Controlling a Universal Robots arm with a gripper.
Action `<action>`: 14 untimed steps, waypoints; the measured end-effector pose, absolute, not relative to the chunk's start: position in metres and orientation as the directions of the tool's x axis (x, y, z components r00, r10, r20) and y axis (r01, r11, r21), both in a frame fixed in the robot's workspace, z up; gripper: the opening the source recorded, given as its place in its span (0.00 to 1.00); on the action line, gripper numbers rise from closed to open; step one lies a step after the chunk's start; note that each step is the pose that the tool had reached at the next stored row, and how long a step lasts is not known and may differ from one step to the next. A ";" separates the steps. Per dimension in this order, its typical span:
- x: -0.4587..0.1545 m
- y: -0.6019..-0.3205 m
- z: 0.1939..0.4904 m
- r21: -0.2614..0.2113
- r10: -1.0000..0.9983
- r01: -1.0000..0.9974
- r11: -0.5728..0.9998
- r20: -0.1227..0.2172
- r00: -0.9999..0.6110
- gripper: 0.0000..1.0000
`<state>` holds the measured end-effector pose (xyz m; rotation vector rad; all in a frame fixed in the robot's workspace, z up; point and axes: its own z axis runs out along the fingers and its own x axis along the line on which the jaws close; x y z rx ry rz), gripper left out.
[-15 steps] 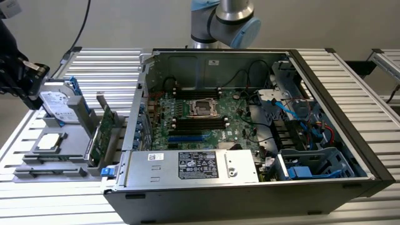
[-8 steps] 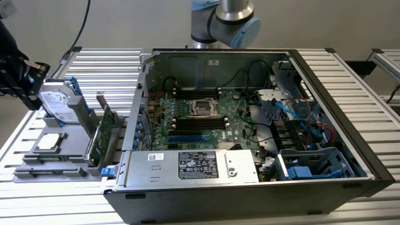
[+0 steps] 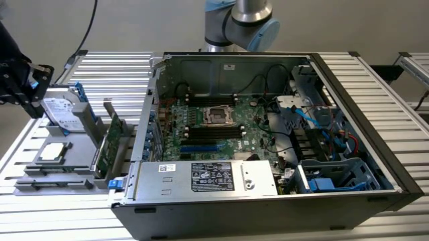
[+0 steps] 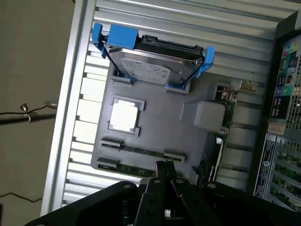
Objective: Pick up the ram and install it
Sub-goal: 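Pick up the ram and move it above insertion slot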
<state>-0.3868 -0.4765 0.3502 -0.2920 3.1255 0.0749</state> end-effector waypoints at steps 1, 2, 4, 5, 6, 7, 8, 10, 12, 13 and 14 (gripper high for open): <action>-0.387 -0.477 0.350 0.047 -0.204 -0.205 0.978 -0.006 -0.979 0.11; -0.387 -0.477 0.350 0.047 -0.221 -0.222 0.974 -0.006 -0.975 0.11; -0.387 -0.477 0.350 0.047 -0.257 -0.257 0.965 -0.006 -0.966 0.11; -0.387 -0.477 0.350 0.047 -0.274 -0.274 0.961 -0.006 -0.962 0.11; -0.387 -0.477 0.350 0.047 -0.292 -0.292 0.955 -0.006 -0.957 0.11; -0.387 -0.477 0.349 0.047 -0.309 -0.309 0.950 -0.006 -0.951 0.11; -0.387 -0.477 0.349 0.047 -0.327 -0.327 0.944 -0.006 -0.945 0.11; -0.387 -0.477 0.349 0.047 -0.361 -0.360 0.932 -0.006 -0.933 0.11; -0.387 -0.477 0.350 0.047 -0.394 -0.394 0.918 -0.006 -0.919 0.11; -0.387 -0.477 0.351 0.047 -0.411 -0.411 0.911 -0.006 -0.912 0.11; -0.387 -0.476 0.352 0.047 -0.427 -0.427 0.903 -0.006 -0.904 0.11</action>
